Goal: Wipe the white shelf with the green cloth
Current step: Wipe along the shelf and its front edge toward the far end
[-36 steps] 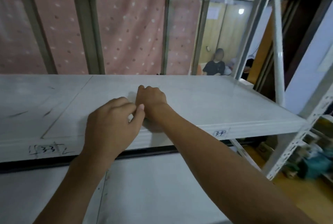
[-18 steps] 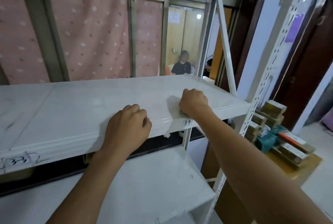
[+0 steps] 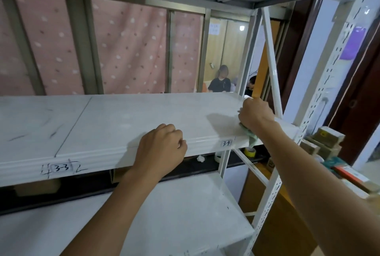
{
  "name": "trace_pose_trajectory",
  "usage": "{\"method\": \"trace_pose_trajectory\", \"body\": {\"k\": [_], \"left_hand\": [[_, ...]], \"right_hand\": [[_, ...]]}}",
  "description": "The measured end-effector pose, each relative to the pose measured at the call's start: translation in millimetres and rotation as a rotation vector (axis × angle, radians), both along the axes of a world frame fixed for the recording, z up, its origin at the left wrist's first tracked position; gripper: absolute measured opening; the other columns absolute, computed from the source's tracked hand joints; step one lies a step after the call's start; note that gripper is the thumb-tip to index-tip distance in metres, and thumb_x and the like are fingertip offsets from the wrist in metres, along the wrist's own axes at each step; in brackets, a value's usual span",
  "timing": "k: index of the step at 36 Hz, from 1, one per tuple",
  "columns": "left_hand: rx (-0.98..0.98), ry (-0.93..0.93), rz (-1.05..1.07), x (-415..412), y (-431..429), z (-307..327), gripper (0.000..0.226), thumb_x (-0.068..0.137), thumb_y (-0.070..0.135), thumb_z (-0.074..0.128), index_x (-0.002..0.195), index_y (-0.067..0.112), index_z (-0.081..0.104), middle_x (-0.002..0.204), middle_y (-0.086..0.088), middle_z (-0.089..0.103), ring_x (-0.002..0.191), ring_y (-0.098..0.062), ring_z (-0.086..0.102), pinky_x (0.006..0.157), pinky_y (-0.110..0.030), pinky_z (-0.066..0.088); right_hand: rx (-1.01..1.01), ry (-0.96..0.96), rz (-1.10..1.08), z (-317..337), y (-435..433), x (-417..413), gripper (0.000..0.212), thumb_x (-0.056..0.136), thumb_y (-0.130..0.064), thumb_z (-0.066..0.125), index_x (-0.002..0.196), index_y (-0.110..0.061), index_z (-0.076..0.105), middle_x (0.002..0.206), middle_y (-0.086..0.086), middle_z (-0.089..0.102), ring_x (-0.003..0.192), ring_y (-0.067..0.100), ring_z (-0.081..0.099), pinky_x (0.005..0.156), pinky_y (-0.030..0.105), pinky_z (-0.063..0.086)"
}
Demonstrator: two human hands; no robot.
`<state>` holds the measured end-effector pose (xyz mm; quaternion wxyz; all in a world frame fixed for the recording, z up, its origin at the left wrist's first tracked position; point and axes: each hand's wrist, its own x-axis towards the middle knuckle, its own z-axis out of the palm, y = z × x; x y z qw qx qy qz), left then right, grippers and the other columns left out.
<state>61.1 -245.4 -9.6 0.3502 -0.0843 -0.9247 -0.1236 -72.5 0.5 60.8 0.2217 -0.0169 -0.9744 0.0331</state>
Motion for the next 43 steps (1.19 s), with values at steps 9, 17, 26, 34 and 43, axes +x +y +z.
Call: {"method": "trace_pose_trajectory", "body": {"k": [9, 17, 26, 34, 43], "left_hand": [[0.005, -0.103, 0.076, 7.2, -2.4, 13.4, 0.027, 0.098, 0.028, 0.053, 0.08, 0.014, 0.067, 0.082, 0.004, 0.057, 0.081, -0.017, 0.053, 0.065, -0.03, 0.038], [-0.005, -0.094, 0.066, 21.1, -14.3, 12.7, 0.028, 0.098, 0.03, 0.053, 0.085, 0.014, 0.071, 0.086, 0.003, 0.063, 0.083, -0.018, 0.058, 0.07, -0.034, 0.05], [-0.022, 0.086, -0.002, 71.0, -84.7, -0.4, 0.025, 0.087, 0.026, 0.058, 0.067, 0.014, 0.069, 0.064, 0.004, 0.061, 0.06, -0.018, 0.056, 0.052, -0.024, 0.038], [-0.109, 0.186, 0.094, 148.5, -223.6, -8.8, 0.02, 0.084, 0.02, 0.068, 0.066, 0.013, 0.067, 0.065, 0.001, 0.06, 0.059, -0.018, 0.055, 0.052, -0.024, 0.035], [-0.123, 0.175, 0.198, 193.9, -347.3, -23.6, 0.008, 0.08, 0.008, 0.08, 0.086, 0.008, 0.075, 0.083, -0.003, 0.067, 0.075, -0.023, 0.063, 0.063, -0.035, 0.054]], "right_hand": [[0.085, -0.062, 0.094, -22.2, -20.1, -8.5, 0.061, 0.09, -0.069, 0.04, 0.12, -0.017, 0.051, 0.114, 0.009, 0.058, 0.1, 0.031, 0.059, 0.069, 0.037, 0.04], [0.107, -0.13, 0.046, -25.1, -18.7, 7.5, 0.047, 0.101, -0.05, 0.032, 0.11, -0.013, 0.059, 0.088, 0.008, 0.056, 0.078, 0.027, 0.051, 0.063, 0.034, 0.04], [-0.384, -0.064, 0.386, -13.0, -127.2, 54.0, 0.033, 0.088, -0.049, 0.064, 0.094, -0.018, 0.072, 0.084, 0.007, 0.067, 0.074, 0.022, 0.054, 0.053, 0.028, 0.034], [-0.521, -0.024, 0.387, -18.2, -296.3, 119.3, 0.038, 0.097, -0.045, 0.051, 0.098, -0.01, 0.065, 0.086, 0.009, 0.063, 0.075, 0.026, 0.054, 0.066, 0.03, 0.038], [-0.233, -0.027, 0.136, -39.1, -376.9, 160.2, 0.057, 0.099, -0.056, 0.031, 0.128, -0.01, 0.048, 0.121, 0.015, 0.055, 0.108, 0.037, 0.056, 0.074, 0.04, 0.036]]}}
